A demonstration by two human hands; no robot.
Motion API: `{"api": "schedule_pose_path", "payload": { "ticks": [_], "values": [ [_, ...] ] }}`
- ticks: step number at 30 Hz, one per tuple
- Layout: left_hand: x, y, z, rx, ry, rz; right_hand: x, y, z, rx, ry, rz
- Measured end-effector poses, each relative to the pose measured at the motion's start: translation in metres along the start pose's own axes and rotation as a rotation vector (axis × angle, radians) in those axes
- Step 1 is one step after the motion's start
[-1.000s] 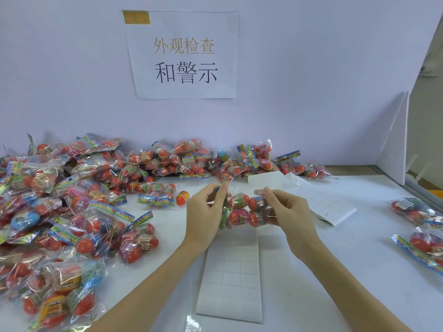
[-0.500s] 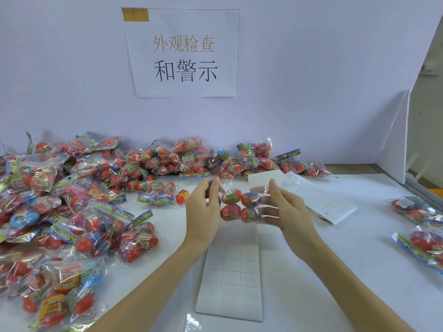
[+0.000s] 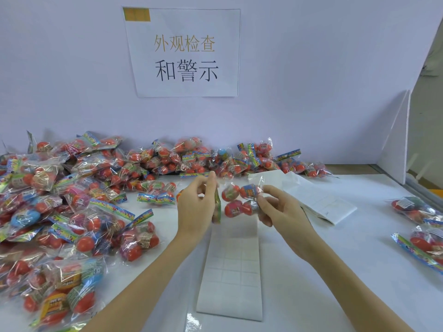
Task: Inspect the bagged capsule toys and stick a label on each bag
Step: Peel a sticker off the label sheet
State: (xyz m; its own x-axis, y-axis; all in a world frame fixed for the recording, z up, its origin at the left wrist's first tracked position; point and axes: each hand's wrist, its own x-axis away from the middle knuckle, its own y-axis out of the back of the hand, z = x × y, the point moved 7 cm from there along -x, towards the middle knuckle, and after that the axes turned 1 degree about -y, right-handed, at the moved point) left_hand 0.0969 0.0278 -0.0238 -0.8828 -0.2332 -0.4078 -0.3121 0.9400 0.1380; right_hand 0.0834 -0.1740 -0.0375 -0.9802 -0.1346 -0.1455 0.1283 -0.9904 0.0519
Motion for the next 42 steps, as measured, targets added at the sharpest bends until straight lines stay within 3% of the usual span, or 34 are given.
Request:
{"api": "schedule_pose_path", "payload": {
  "ticks": [3,7,12,17,22,25,31,37,42],
  "values": [
    [-0.001,-0.005,-0.010,-0.041,-0.075,0.130,0.001,0.003,0.007,0.087,0.041,0.026],
    [0.008,-0.030,-0.009,0.099,0.052,0.439,0.001,0.001,0.013,0.253,0.120,-0.020],
    [0.013,-0.033,-0.005,0.470,0.281,0.370,0.004,0.017,0.019,0.221,0.192,-0.192],
    [0.018,-0.036,-0.003,0.604,0.440,0.362,0.004,0.013,0.017,0.246,0.197,-0.218],
    [0.019,-0.034,0.009,0.768,0.572,0.217,0.006,-0.002,0.013,0.173,0.042,0.061],
    [0.016,-0.036,0.009,0.756,0.531,0.263,0.007,-0.008,0.008,0.154,-0.008,0.112],
    [0.008,-0.029,-0.002,0.548,0.320,0.335,0.008,-0.003,0.016,0.165,0.059,0.117],
    [0.002,-0.024,0.010,0.618,0.424,0.285,0.000,0.015,0.004,0.213,-0.035,-0.094],
    [0.001,-0.021,0.017,0.587,0.452,0.196,-0.001,0.012,0.005,0.216,0.031,-0.111]
  ]
}}
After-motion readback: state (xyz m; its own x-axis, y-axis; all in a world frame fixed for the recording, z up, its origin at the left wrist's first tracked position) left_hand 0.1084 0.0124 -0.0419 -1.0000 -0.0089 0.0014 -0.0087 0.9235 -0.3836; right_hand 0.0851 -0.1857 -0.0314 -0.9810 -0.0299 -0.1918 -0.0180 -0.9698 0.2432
